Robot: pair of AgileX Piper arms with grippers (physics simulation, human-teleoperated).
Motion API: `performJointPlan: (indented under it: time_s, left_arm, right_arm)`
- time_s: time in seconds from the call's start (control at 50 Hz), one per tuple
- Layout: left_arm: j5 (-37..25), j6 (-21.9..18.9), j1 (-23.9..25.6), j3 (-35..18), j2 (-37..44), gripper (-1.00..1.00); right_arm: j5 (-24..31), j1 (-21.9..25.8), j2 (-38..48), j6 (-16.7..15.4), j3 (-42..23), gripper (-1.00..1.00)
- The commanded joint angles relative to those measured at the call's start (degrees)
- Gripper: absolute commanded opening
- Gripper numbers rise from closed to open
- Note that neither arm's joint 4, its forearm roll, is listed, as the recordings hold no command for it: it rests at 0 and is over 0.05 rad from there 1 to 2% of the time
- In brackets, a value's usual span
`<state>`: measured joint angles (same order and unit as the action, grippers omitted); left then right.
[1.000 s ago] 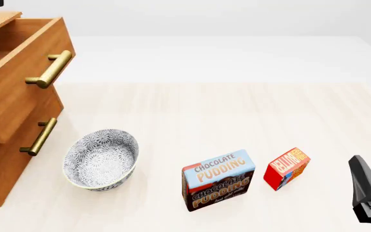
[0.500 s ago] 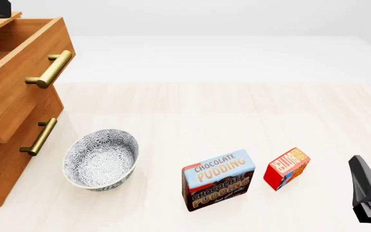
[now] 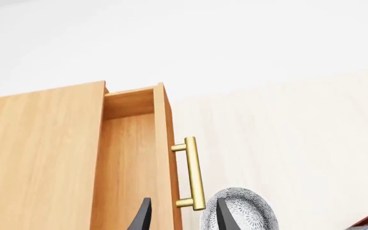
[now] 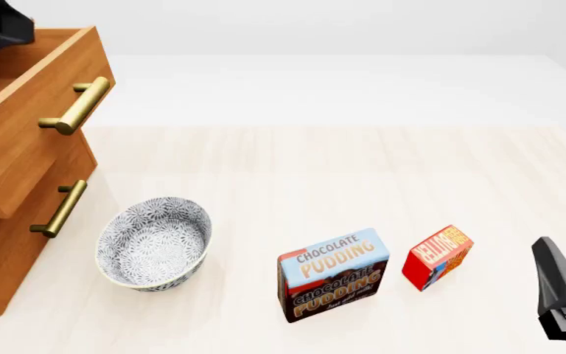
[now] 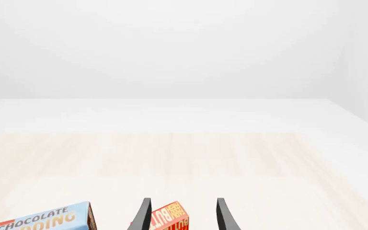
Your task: Put the butter at the back in the top drawer of the cabinet and close it.
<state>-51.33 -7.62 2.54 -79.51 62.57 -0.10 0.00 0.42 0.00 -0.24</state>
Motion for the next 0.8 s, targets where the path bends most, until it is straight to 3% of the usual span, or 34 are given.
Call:
performJointPlan:
  time_s: [0.02,0.8]
  left_arm:
    - [1.7,0.5,-0.3,1.8,0.5,1.0]
    - [4.7,2.3,-0.4,5.4,1.2,1.0]
  right_arm:
    - [0.0,0.0,0.0,0.0,0.0,1.0]
    - [0.0,0.0,0.0,0.0,0.0,1.0]
